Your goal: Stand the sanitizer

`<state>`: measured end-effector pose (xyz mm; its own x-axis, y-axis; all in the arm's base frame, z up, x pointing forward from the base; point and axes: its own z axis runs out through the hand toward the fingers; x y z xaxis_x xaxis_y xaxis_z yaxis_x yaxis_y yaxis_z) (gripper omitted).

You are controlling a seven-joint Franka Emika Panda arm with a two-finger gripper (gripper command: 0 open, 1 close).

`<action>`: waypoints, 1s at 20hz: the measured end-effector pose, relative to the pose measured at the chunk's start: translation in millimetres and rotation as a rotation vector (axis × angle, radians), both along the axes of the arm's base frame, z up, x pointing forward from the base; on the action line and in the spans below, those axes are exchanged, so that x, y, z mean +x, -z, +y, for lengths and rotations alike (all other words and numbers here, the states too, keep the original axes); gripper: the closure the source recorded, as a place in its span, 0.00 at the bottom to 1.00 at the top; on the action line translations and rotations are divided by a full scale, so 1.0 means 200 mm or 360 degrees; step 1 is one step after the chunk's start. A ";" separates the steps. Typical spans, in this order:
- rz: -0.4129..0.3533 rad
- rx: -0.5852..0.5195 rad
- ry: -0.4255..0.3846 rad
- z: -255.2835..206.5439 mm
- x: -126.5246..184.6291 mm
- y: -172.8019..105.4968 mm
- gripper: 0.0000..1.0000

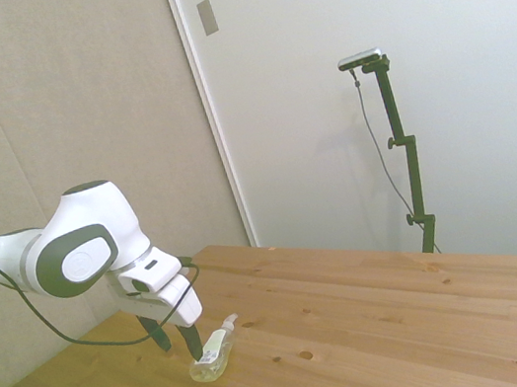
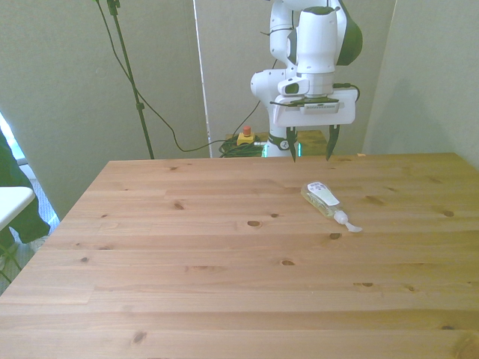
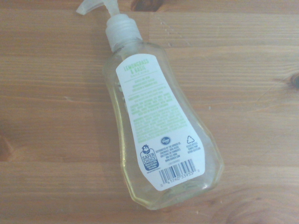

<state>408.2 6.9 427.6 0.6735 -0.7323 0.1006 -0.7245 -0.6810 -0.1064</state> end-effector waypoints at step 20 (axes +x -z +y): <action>-0.0113 -0.0153 -0.0281 0.19 0.59 0.08 0.00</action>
